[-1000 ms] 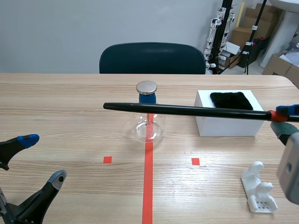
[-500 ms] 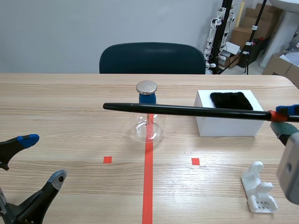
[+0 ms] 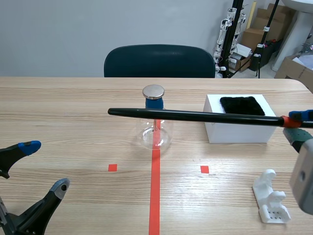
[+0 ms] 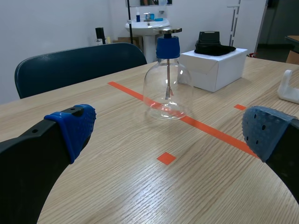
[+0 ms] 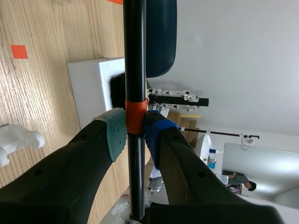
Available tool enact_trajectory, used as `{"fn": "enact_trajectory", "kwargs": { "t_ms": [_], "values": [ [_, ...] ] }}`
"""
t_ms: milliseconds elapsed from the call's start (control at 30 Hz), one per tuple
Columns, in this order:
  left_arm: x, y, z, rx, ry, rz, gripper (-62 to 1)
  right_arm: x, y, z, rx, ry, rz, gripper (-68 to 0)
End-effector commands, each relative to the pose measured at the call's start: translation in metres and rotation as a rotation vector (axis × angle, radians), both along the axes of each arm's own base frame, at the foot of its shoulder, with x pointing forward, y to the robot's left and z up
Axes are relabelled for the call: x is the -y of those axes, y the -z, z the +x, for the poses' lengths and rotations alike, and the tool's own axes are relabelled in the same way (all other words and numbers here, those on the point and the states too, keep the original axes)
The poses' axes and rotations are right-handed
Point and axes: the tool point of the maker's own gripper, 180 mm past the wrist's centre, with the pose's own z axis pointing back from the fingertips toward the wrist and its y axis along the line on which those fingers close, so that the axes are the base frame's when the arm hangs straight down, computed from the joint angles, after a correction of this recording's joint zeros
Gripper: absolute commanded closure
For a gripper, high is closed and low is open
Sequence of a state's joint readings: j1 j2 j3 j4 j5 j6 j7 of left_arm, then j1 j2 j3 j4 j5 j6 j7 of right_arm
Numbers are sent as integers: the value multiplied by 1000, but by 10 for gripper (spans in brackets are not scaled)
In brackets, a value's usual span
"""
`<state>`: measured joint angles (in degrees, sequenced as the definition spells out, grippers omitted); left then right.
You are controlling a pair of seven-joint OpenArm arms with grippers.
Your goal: Do the electroscope experiment. pick up the black charging rod
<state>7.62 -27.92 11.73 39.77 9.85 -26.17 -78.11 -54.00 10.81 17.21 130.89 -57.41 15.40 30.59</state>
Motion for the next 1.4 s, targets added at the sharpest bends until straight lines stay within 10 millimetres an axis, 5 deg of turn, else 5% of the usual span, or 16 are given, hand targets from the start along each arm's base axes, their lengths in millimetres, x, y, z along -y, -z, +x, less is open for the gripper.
{"fn": "enact_trajectory", "kwargs": {
  "t_ms": [0,1367],
  "values": [
    [-1,-6,2,23,-7,-22,-623,-2,-8,3,33,-6,9,-27],
    [-1,-6,2,23,-7,-22,-623,-6,-9,2,34,-29,20,-55]
  ]
}}
